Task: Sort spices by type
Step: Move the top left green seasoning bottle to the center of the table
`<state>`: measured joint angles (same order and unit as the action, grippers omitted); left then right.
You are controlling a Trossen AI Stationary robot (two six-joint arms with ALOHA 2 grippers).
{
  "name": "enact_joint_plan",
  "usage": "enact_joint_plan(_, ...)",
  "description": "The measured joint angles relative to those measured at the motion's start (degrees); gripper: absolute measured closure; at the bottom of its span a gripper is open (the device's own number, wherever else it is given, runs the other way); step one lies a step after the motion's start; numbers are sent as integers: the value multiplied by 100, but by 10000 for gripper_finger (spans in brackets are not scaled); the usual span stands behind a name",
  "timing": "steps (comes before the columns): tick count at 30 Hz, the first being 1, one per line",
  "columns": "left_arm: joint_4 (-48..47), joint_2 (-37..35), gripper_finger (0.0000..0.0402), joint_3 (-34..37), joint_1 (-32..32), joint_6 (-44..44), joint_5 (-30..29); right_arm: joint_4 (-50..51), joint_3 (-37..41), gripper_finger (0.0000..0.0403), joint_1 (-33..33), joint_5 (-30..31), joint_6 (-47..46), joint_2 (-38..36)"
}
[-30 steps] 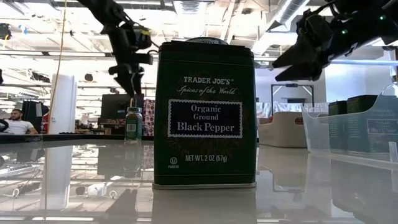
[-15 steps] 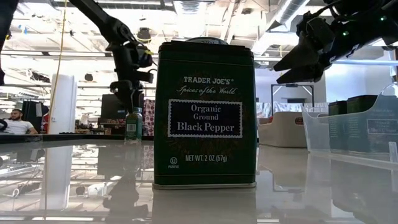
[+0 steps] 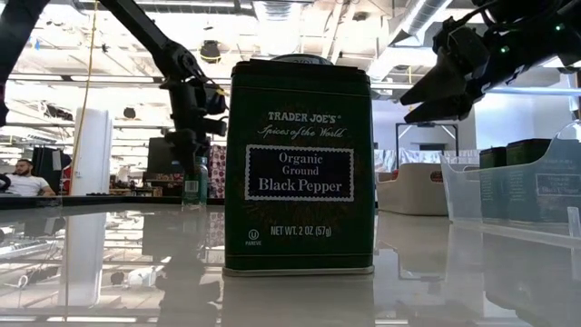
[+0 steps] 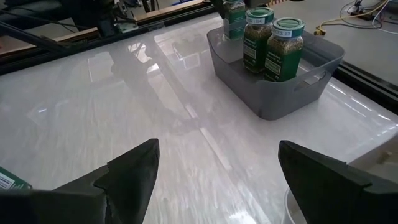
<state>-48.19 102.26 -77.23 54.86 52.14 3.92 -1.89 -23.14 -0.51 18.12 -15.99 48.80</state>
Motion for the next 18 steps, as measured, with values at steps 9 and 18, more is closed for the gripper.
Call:
enact_joint_plan(9, -58, 0, 106, 4, -168, 294, -17, 80, 0, 46, 0, 0, 15, 2)
enact_joint_plan(18, -552, -11, 208, 2, -200, 422, -249, 130, 0, 46, 0, -1, -4, 2)
